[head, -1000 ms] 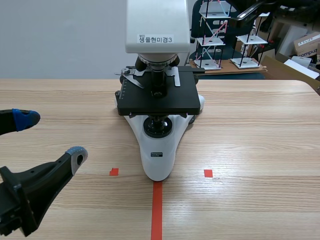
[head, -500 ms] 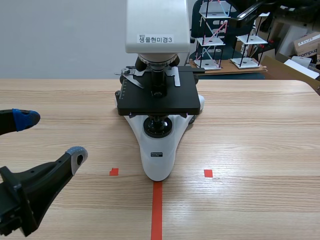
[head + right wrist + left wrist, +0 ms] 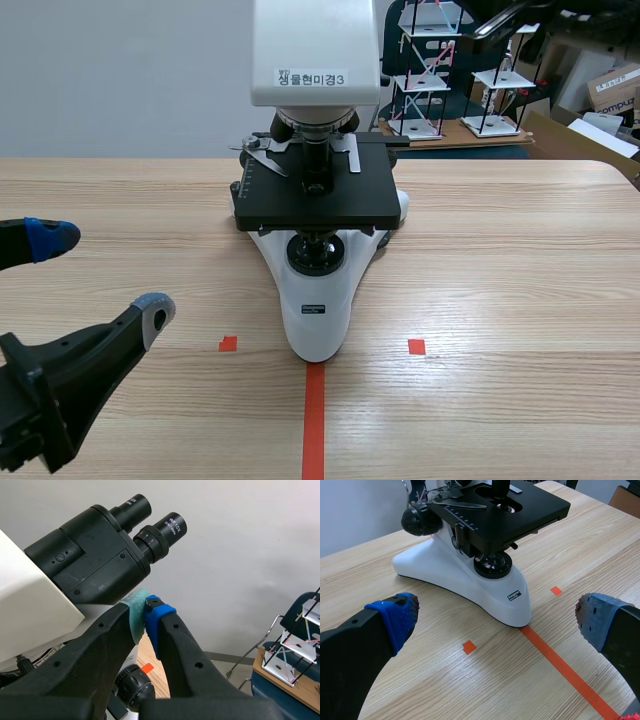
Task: Return to the home posture
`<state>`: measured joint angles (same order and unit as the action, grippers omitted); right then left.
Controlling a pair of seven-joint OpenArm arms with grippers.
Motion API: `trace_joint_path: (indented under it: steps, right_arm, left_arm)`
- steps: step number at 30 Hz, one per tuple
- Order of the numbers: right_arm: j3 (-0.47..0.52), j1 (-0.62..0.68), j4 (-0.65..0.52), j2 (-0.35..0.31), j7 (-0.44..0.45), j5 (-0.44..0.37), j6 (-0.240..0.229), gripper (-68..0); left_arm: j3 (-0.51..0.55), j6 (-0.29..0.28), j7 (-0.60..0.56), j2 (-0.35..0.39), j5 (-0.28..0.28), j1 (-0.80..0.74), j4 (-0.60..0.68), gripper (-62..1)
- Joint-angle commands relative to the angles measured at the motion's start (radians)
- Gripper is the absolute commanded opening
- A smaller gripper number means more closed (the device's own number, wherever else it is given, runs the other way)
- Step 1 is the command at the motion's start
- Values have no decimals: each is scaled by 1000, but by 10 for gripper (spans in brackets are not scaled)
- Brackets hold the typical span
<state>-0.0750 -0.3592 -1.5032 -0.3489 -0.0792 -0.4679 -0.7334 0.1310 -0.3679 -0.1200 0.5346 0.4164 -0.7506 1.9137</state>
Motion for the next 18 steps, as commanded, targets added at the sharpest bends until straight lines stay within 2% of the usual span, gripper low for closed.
trace_joint_path:
  steps: [1,18]
  right_arm:
    - [2,-20,-23,-6,18,-8,3,-671]
    - [2,-11,-23,-6,21,-8,3,-671]
  left_arm:
    - [-6,-1,-10,0,6,3,14,14]
    - [-6,-1,-10,0,6,3,14,14]
